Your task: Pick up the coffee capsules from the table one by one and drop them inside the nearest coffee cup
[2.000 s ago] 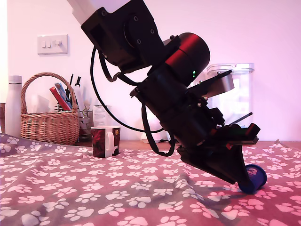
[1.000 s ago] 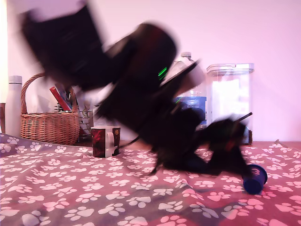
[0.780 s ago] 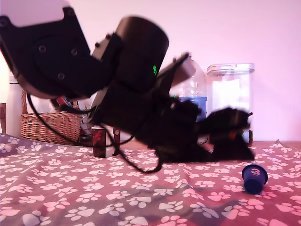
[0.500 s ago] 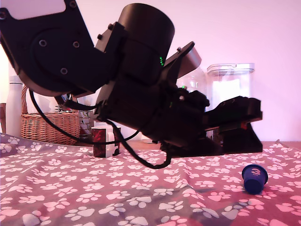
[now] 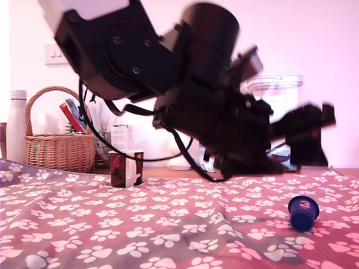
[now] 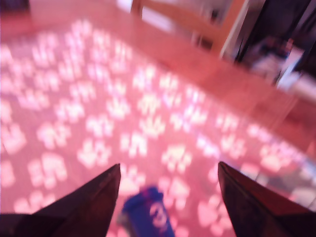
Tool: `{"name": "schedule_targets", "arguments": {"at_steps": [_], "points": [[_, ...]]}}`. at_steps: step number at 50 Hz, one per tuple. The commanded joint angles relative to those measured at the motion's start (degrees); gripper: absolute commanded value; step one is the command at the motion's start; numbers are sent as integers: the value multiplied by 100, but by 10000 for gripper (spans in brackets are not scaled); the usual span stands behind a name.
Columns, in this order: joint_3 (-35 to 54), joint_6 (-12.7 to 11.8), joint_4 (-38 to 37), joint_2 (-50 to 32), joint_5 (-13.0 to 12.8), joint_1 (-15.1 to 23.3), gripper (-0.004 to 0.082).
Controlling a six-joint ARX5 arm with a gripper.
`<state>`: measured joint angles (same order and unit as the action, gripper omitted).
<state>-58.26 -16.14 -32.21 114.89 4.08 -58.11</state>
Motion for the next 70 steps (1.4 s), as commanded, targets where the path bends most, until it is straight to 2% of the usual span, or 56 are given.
{"name": "schedule_targets", "arguments": {"at_steps": [1, 6, 13, 23, 31, 39, 42, 52, 60, 66, 70], "points": [[-107, -55, 151, 192, -11, -4, 569], [-260, -149, 439, 304, 0, 0, 569], [-654, -144, 1021, 514, 122, 4, 569], [-1080, -153, 1733, 741, 101, -2, 566], [-1246, -192, 2114, 807, 9, -2, 497], [-1285, -192, 2192, 813, -7, -2, 472], [-1305, -190, 2221, 815, -4, -2, 433], [-1311, -138, 2306, 828, -2, 9, 191], [-1311, -35, 2347, 828, -4, 7, 126], [-1311, -28, 2341, 828, -2, -15, 103], [-1311, 92, 2312, 820, -4, -15, 103]]}}
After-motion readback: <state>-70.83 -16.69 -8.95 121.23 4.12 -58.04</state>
